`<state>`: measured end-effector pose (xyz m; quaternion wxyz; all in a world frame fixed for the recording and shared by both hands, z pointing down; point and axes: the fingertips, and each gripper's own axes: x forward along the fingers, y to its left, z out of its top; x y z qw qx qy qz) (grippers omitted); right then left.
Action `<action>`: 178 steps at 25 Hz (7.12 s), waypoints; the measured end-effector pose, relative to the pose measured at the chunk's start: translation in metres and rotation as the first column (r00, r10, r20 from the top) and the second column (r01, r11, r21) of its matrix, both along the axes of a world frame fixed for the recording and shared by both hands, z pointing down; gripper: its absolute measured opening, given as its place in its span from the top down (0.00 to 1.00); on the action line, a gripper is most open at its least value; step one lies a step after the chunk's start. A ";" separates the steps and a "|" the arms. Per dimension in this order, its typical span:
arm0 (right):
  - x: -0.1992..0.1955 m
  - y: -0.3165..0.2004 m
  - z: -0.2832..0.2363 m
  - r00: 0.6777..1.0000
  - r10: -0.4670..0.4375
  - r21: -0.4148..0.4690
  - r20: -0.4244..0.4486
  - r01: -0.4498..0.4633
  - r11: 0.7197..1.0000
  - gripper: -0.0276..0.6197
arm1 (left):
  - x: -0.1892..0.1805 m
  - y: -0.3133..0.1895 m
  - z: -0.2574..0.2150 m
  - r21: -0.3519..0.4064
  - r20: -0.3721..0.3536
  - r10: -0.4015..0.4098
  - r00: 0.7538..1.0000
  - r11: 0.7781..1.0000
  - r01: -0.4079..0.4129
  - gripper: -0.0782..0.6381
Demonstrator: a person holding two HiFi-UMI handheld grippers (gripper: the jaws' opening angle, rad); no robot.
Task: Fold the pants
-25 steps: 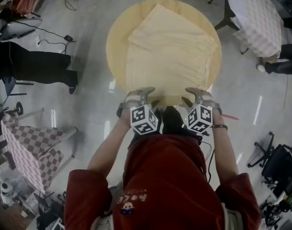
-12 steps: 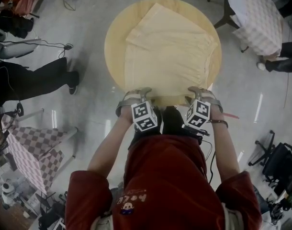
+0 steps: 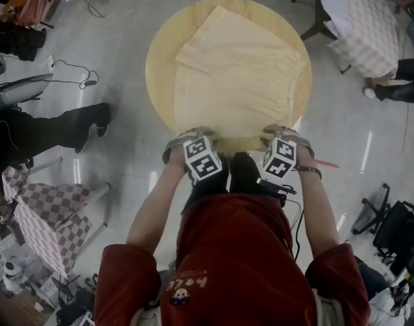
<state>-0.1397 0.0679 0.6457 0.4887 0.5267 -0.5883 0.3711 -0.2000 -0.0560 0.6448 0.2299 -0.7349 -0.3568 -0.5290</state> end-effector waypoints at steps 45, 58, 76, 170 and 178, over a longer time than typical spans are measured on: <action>0.098 -0.063 -0.147 0.903 0.223 0.256 -0.366 -0.133 0.958 0.95 | 0.129 -0.083 -0.156 0.204 -0.535 0.076 0.841 0.978 0.041 0.87; 0.179 -0.069 -0.163 0.884 0.257 0.273 -0.390 -0.156 0.949 0.95 | 0.229 -0.090 -0.178 0.260 -0.588 0.133 0.798 0.965 0.031 0.87; 0.300 -0.068 -0.102 0.922 0.281 0.227 -0.267 -0.223 0.948 0.95 | 0.379 -0.089 -0.111 0.342 -0.480 0.260 0.838 0.935 -0.094 0.87; 0.308 -0.141 -0.078 0.952 0.118 0.291 -0.284 -0.031 0.956 0.82 | 0.372 -0.121 -0.170 -0.238 -0.745 -0.384 0.545 0.917 0.320 0.83; 0.287 -0.179 -0.045 0.941 -0.140 0.170 -0.309 0.200 0.965 0.82 | 0.325 -0.134 -0.194 -0.471 -0.727 -0.617 0.302 0.768 0.434 0.88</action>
